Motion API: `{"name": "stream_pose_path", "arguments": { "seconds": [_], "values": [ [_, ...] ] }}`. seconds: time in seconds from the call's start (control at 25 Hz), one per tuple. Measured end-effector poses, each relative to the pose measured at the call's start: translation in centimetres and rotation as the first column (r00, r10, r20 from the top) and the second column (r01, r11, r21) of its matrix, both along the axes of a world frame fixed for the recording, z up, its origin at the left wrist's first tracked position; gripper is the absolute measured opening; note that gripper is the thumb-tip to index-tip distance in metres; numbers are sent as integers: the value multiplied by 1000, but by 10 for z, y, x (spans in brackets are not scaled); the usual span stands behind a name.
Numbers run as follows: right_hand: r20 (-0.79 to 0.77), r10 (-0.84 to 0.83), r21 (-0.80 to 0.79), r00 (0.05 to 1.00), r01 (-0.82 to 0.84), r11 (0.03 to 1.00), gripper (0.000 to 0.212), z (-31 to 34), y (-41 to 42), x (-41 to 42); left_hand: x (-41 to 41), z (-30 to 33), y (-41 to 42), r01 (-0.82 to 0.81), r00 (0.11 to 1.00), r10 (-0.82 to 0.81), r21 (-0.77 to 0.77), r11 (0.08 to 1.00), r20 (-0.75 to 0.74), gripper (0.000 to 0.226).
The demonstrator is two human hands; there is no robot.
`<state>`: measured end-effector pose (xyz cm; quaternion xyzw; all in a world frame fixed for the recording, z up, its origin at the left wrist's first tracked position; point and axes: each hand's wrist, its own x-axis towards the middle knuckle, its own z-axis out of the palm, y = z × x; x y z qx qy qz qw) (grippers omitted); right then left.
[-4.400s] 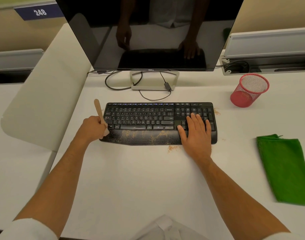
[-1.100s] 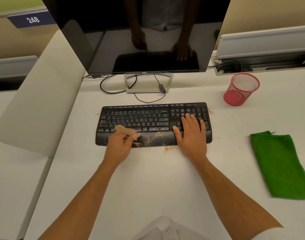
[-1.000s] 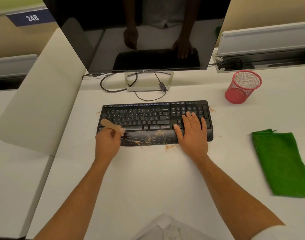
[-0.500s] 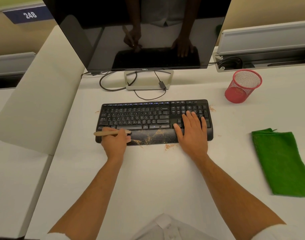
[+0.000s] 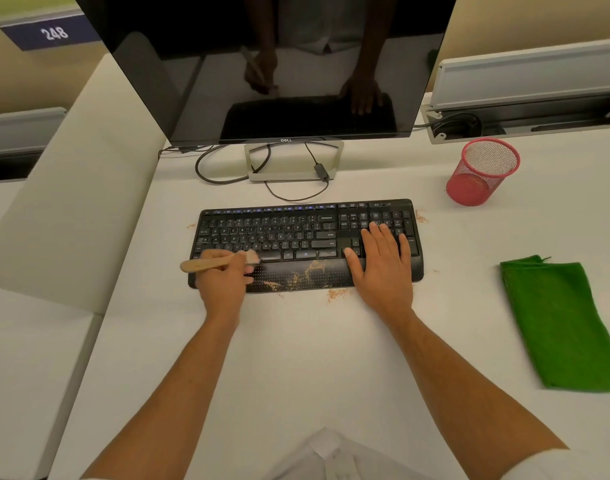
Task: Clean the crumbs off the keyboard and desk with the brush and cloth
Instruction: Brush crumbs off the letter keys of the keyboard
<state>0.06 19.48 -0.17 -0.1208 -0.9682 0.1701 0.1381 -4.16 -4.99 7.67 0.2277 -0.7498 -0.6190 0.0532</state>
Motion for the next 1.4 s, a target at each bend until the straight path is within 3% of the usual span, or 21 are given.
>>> {"name": "stream_pose_path", "arguments": {
  "seconds": [0.08,0.2,0.52,0.72,0.84,1.04,1.24,1.4],
  "values": [
    [-1,2,-2,1000,-2,1000,60,0,0,0,-5,-6,-15,-35,999,36,-120,992,4,17],
    [3,2,-3,1000,-2,1000,62,0,0,0,-4,-13,-16,60,998,-60,-244,968,6,16],
    [15,2,-14,1000,-1,1000,59,1,0,-1,14,-16,33,424,906,-418,-160,891,73,15],
    [8,6,-14,1000,-6,1000,58,1,0,-1,-4,5,22,347,935,-355,-218,912,5,13],
    [8,7,-9,1000,-7,1000,59,0,0,0,-14,8,15,368,921,-390,-351,861,8,18],
    [-28,-2,2,1000,2,1000,59,0,0,1,-11,6,22,446,877,-480,-418,792,26,18],
    [-18,3,4,1000,-3,1000,60,0,0,0,-28,18,17,616,782,-566,-459,640,262,17],
    [-15,4,3,1000,-4,1000,60,-1,0,0,-32,25,18,582,797,-583,-456,673,156,17]
  ]
}}
